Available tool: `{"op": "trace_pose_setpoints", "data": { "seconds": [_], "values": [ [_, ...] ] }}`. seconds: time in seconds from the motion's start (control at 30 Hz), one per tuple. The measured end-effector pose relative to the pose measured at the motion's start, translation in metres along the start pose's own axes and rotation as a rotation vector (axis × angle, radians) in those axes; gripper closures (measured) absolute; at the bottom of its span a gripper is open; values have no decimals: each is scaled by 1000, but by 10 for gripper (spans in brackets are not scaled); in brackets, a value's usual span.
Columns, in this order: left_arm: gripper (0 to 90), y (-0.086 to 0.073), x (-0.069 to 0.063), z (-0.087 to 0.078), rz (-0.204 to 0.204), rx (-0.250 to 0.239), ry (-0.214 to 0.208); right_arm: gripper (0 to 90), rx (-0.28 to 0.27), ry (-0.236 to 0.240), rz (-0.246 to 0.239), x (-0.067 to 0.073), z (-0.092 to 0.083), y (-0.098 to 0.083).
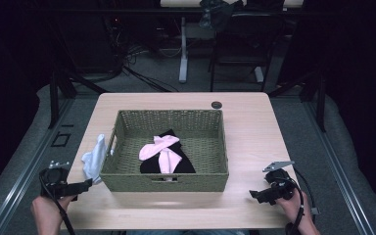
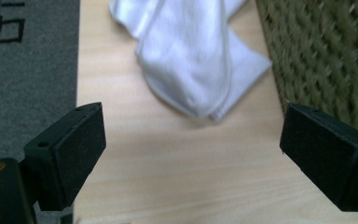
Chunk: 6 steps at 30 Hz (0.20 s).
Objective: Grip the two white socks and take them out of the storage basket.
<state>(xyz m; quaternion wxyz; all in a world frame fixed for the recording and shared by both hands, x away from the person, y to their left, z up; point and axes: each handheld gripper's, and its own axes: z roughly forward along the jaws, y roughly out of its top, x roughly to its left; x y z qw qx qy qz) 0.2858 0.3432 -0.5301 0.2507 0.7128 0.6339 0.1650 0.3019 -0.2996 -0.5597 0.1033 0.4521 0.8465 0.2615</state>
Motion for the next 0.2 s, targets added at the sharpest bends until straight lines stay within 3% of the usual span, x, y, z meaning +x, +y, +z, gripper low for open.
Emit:
{"op": "trace_pose_setpoints", "data": {
  "seconds": [0.2],
  "values": [
    [67, -11, 2, 6, -3, 25, 0, 32, 0, 1, -1, 0, 0, 0]
  ]
}}
